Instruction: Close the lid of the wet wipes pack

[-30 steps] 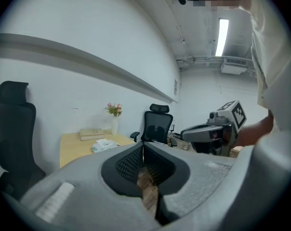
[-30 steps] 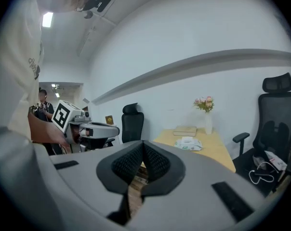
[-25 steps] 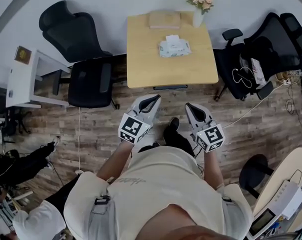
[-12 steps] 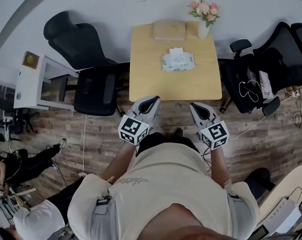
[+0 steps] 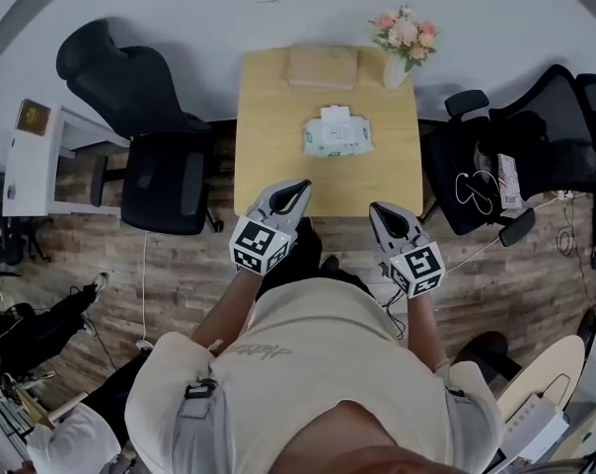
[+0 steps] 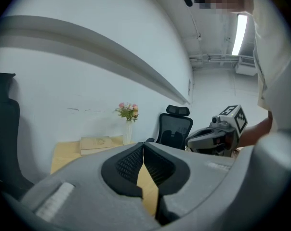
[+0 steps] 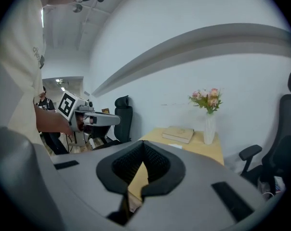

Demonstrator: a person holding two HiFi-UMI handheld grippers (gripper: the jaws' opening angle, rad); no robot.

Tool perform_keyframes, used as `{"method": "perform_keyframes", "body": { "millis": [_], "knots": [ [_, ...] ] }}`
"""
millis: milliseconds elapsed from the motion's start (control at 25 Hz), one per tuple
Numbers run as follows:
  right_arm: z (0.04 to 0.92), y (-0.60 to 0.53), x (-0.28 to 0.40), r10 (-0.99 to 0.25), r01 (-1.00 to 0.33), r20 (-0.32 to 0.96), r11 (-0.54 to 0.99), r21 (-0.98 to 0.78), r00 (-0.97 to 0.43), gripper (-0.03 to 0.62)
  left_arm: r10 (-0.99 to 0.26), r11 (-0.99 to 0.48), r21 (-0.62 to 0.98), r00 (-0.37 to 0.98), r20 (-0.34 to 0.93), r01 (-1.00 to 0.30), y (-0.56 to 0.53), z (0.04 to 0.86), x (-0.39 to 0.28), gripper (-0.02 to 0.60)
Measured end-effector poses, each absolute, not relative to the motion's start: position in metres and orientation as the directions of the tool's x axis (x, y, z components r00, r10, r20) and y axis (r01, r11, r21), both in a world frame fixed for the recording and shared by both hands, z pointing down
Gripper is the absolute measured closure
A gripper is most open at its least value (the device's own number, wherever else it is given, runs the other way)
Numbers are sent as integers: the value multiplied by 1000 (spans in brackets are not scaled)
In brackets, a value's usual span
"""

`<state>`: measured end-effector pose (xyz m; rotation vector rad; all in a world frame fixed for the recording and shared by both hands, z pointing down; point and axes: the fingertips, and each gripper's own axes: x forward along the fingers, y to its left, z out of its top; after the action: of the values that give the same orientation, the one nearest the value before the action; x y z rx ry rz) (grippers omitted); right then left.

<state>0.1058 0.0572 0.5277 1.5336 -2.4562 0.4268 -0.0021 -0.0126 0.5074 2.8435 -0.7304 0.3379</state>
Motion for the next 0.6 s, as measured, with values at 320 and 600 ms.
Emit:
{"method": "perform_keyframes", "body": {
  "millis": [320, 600],
  "knots": [
    [495, -26, 132, -885, -940, 321, 333, -72, -338, 591, -427, -884, 97, 875, 230, -457, -106, 496, 20, 563],
    [487, -83, 136, -905, -963, 334, 266, -35, -262, 591, -374, -907, 118, 902, 216, -405, -159, 502, 32, 563]
  ]
}}
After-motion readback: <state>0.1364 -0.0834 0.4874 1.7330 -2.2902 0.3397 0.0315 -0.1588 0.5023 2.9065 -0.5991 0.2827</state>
